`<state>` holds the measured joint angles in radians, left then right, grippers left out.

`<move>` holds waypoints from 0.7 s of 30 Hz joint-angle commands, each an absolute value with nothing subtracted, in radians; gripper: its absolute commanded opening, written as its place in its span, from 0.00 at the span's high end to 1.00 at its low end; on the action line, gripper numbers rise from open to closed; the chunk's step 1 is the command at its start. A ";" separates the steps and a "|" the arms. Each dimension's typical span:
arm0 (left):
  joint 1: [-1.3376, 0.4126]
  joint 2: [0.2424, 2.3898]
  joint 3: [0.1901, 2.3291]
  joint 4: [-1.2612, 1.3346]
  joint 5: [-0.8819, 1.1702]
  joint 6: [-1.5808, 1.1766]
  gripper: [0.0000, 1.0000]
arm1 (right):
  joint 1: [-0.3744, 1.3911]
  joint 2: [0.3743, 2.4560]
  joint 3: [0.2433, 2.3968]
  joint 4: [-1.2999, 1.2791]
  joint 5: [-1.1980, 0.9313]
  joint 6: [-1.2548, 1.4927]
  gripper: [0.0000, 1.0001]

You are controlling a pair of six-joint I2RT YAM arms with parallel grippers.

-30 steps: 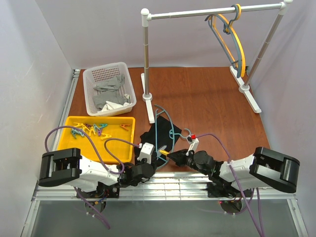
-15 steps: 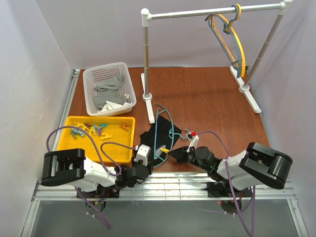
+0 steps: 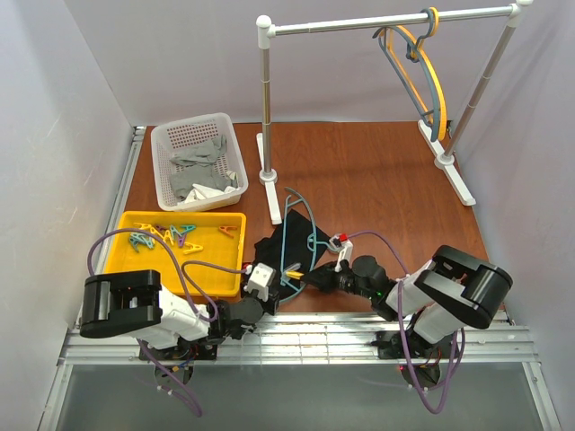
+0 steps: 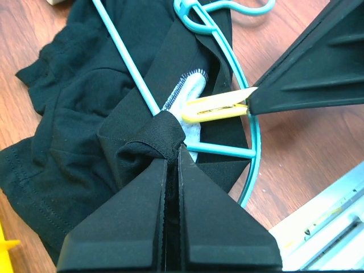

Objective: Clip the underwear to the hanger
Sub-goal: Clamp the underwear onto the hanger.

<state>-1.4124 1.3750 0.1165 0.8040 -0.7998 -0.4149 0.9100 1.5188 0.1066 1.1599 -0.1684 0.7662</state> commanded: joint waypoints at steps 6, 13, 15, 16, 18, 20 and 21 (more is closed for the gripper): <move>-1.367 1.387 0.081 0.880 -0.782 -0.376 1.00 | 0.848 1.538 0.164 1.184 -0.264 0.735 0.99; -1.355 1.410 0.081 0.893 -0.776 -0.388 1.00 | 0.808 1.580 0.190 1.200 -0.288 0.733 0.99; -1.353 1.408 0.077 0.899 -0.776 -0.388 1.00 | 0.804 1.626 0.202 1.250 -0.311 0.748 0.99; -1.353 1.408 0.075 0.903 -0.778 -0.390 1.00 | 0.796 1.643 0.206 1.271 -0.322 0.758 0.99; -1.353 1.408 0.071 0.905 -0.776 -0.388 1.00 | 0.789 1.701 0.213 1.316 -0.353 0.787 0.99; -1.350 1.407 0.069 0.902 -0.775 -0.396 1.00 | 0.787 1.736 0.224 1.370 -0.367 0.799 0.99; -1.350 1.407 0.069 0.902 -0.773 -0.399 1.00 | 0.784 1.767 0.227 1.387 -0.370 0.813 0.99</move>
